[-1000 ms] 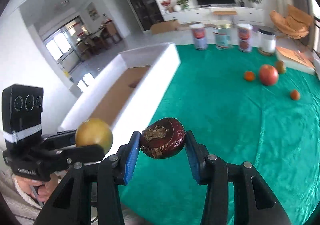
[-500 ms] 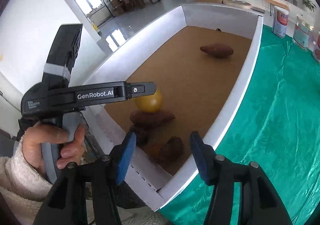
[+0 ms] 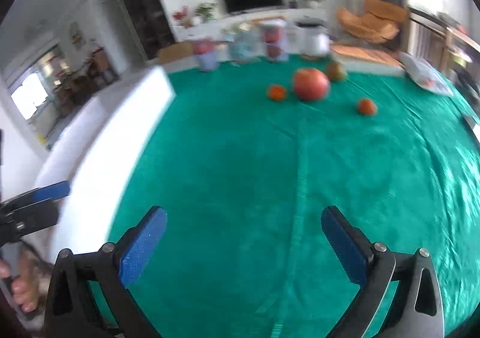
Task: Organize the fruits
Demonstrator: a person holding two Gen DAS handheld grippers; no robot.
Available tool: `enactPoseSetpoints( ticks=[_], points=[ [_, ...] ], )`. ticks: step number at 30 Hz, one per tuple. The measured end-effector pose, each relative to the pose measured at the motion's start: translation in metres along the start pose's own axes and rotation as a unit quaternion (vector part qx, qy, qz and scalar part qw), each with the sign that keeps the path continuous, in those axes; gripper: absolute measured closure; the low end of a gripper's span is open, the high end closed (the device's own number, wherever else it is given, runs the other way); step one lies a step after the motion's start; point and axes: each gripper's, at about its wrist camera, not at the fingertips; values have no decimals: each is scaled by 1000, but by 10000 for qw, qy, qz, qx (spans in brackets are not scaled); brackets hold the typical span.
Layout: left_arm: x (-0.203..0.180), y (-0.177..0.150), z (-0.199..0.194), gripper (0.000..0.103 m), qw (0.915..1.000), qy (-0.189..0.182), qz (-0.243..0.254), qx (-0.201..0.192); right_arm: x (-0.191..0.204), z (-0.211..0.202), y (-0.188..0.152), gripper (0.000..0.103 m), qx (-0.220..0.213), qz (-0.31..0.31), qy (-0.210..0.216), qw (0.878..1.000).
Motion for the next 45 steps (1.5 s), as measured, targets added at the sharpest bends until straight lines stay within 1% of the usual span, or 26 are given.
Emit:
enactPoseSetpoints(
  ticks=[2, 4, 8, 9, 11, 13, 14, 17, 19, 21, 25, 27, 33, 45],
  points=[
    [-21, 0, 36, 3, 9994, 208, 269, 56, -40, 6, -9, 1, 11, 423, -411, 9983],
    [-31, 5, 70, 4, 9984, 416, 370, 29, -67, 7, -15, 1, -78, 757, -763, 9942],
    [-34, 14, 115, 4, 9944, 923, 497, -142, -87, 11, -13, 1, -249, 1017, -1361, 9851],
    [-35, 15, 124, 4, 9928, 1038, 573, -148, -89, 15, -6, 1, -276, 1037, -1467, 9833],
    [-33, 14, 137, 4, 9895, 1241, 729, -105, -93, 21, -4, 1, -263, 1053, -1588, 9813],
    [-32, 12, 149, 4, 9869, 1383, 831, -76, -94, 27, -4, 1, -249, 1036, -1653, 9805],
    [-30, 11, 151, 4, 9859, 1438, 853, -71, -92, 28, -9, 1, -241, 1042, -1674, 9801],
    [-25, 8, 160, 4, 9850, 1511, 831, -1, -89, 30, -11, 1, -215, 1033, -1714, 9795],
    [-21, 8, 160, 4, 9868, 1451, 724, 20, -87, 33, -12, 1, -168, 971, -1785, 9790],
    [-20, 9, 161, 4, 9866, 1482, 679, 24, -83, 37, -13, 1, -113, 864, -1872, 9784],
    [-21, 11, 165, 1, 9858, 1528, 695, 36, -78, 46, -12, 1, 60, 681, -1895, 9795],
    [-21, 11, 165, 0, 9856, 1544, 688, 36, -79, 45, -13, 1, 52, 707, -1873, 9798],
    [-22, 10, 165, 0, 9853, 1556, 698, 28, -91, 45, -18, 1, 105, 1054, -1728, 9792],
    [-22, 10, 165, 0, 9855, 1545, 699, 31, -88, 46, -18, 0, 159, 980, -1766, 9793]
  ],
)
Point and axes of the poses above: each gripper's, at about its wrist camera, not at the fingertips, and z roughly the way its jaws point, x to its left, y to its top, and after that the axes turned 6 degrees about -z, right-handed
